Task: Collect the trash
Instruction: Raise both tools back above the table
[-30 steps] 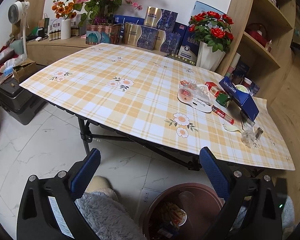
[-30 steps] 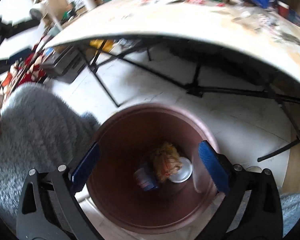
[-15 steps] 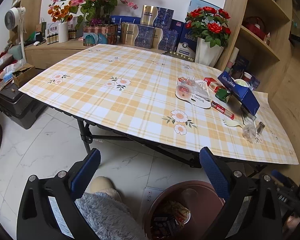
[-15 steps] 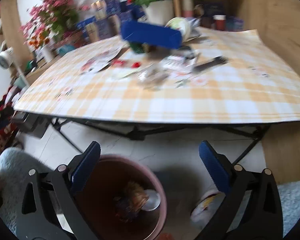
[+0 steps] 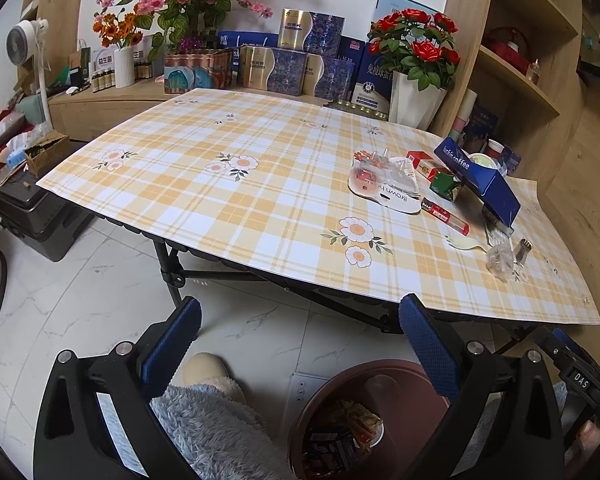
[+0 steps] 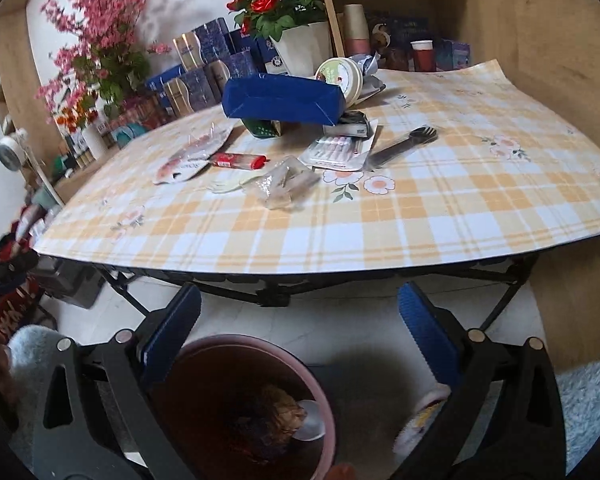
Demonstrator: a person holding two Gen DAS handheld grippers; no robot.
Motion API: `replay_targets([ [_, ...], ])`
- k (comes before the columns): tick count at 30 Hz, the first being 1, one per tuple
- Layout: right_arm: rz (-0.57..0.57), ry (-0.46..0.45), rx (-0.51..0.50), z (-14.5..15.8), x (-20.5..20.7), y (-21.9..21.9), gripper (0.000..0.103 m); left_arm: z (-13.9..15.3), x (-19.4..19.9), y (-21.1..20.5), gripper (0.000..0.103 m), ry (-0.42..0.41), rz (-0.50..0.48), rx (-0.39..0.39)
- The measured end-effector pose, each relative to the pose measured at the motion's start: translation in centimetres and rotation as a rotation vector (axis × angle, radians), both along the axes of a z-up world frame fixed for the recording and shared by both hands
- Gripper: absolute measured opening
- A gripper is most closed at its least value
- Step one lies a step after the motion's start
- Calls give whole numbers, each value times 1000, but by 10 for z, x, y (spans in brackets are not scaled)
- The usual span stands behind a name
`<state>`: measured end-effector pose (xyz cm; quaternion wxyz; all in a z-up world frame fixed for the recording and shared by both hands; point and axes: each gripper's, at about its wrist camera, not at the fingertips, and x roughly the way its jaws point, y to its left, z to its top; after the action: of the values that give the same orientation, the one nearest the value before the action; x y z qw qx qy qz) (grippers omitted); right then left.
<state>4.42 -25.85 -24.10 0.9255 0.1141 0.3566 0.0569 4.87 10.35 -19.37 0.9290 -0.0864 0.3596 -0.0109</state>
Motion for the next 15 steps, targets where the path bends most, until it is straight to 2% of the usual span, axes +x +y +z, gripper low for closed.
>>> replay_targets([
  [2,3,6,-18,1,1,1,97,0,0,0,97,-1,-1,1],
  [8,13,34,-165,9,8,3,97,2,0,-4,97,-13,-4,14],
  [15,23,-45,-355,33,23,4,97,6,1,-10,97,-49,-21,12],
])
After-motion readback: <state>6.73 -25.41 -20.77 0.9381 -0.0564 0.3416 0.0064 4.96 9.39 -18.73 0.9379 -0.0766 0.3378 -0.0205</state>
